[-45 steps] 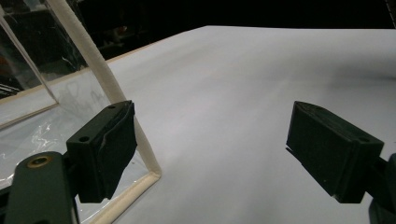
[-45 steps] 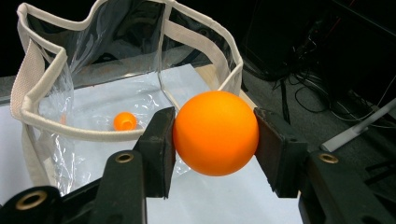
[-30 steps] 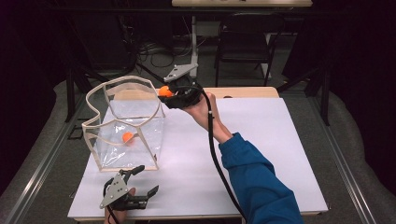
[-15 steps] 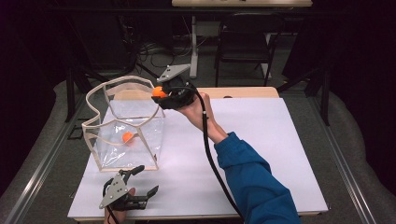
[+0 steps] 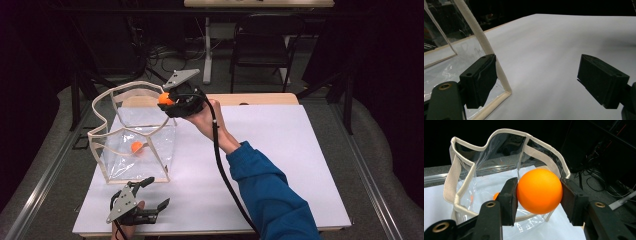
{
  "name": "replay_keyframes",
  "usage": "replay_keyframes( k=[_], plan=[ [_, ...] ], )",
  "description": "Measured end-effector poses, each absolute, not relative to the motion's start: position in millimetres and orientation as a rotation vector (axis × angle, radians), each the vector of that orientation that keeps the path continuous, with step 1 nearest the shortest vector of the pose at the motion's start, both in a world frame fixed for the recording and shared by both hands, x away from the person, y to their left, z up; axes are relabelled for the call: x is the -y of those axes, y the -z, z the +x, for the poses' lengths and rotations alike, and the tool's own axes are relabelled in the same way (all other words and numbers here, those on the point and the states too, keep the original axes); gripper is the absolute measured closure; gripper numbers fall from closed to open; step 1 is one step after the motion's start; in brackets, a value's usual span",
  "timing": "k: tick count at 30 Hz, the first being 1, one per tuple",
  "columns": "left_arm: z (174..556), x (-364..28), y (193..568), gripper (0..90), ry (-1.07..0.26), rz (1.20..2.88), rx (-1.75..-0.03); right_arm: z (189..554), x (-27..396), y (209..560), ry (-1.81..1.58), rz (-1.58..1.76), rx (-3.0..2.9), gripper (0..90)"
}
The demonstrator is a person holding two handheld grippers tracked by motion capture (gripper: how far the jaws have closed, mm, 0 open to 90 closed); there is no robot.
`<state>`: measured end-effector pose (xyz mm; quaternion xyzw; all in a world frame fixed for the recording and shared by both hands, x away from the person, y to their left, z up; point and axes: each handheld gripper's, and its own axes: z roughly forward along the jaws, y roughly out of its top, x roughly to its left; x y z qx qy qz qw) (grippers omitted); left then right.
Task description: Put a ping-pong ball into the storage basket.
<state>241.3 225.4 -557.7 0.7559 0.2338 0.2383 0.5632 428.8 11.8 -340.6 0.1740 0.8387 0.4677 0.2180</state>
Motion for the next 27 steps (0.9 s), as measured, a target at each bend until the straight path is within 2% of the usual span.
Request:
replay_keyframes(
  k=[27],
  plan=[
    [242,-224,558,15.9,-0.551,1.781,-0.548,428,-28,340,-1.318,0.452,-2.335,50.8]
  ],
)
